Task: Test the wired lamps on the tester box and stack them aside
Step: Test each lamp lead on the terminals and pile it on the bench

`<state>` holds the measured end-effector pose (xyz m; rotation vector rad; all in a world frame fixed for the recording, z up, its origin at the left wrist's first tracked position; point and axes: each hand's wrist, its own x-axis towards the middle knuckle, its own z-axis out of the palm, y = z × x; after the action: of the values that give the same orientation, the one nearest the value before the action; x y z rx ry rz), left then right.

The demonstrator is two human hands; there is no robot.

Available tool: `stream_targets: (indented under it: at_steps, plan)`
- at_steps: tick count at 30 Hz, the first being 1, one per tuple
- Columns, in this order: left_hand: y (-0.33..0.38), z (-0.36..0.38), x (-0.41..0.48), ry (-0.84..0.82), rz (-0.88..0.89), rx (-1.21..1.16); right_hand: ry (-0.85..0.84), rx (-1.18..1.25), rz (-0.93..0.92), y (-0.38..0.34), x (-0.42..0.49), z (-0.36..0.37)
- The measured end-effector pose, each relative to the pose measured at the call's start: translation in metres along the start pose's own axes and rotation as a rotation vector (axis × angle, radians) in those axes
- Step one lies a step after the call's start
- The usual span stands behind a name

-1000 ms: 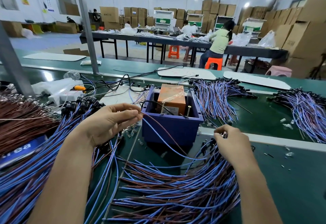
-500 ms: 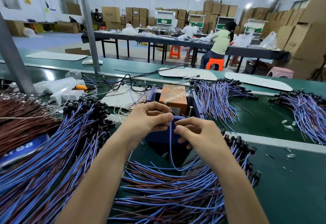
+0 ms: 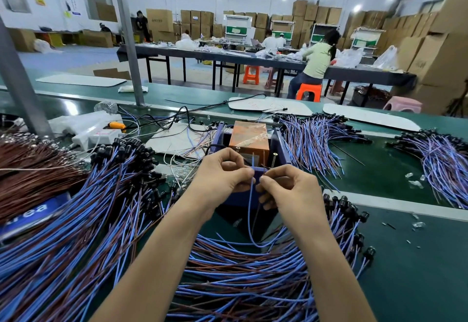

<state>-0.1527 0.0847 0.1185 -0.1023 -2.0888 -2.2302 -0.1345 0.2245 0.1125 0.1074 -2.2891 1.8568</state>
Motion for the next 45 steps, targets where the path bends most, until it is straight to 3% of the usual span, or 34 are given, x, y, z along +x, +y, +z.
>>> stream_targets:
  at_steps: [8,28,36,45]
  plan:
    - [-0.015,-0.017,0.010,0.152,-0.045,0.218,0.060,-0.207,0.128,0.018,0.010,-0.016]
    - [-0.022,-0.024,0.016,0.193,-0.028,0.256,0.011,-0.236,0.098,0.020,0.010,-0.010]
    - [-0.022,-0.025,0.015,0.174,-0.021,0.274,0.110,-0.167,0.100,0.017,0.010,-0.009]
    - [-0.017,-0.024,0.015,0.192,-0.002,0.283,0.288,-0.176,-0.047,0.015,0.009,-0.009]
